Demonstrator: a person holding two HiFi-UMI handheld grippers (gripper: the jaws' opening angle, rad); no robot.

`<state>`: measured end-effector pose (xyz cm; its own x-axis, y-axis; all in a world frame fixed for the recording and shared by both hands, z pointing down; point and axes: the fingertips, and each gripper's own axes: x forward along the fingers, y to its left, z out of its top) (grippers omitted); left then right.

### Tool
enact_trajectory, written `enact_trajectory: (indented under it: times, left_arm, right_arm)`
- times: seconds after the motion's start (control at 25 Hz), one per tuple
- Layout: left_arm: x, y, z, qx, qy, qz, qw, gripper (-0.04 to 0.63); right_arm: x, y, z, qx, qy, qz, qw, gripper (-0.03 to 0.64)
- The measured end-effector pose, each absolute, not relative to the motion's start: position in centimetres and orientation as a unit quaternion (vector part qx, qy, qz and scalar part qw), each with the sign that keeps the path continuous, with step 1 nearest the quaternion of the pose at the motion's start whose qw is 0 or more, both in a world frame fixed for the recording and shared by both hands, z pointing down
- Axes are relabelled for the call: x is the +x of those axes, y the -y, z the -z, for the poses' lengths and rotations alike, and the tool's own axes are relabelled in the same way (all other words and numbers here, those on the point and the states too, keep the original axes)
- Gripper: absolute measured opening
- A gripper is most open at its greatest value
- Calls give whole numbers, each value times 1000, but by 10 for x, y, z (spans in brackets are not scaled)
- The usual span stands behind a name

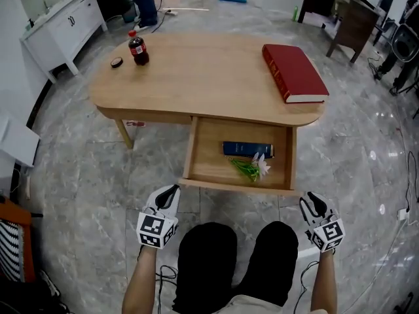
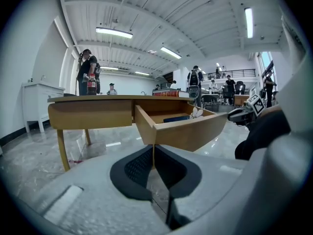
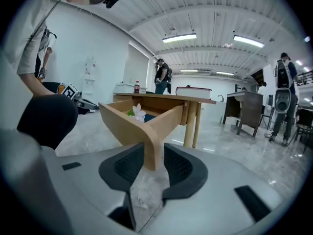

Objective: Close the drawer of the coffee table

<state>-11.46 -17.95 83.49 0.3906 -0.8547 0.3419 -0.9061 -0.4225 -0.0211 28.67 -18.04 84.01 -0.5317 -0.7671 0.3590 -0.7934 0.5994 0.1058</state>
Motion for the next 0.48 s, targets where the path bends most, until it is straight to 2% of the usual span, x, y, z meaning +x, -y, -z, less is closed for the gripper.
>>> enact_trajectory:
  times: [0.2, 0.48]
  left_arm:
    - [-102, 172, -838, 840, 517, -124, 112, 9]
    - [-81, 179, -844, 850, 503, -113, 111, 9]
  right_arm:
    - [272, 189, -848, 437, 879, -42, 188, 152]
    - [265, 195, -845, 411, 890, -33, 194, 179]
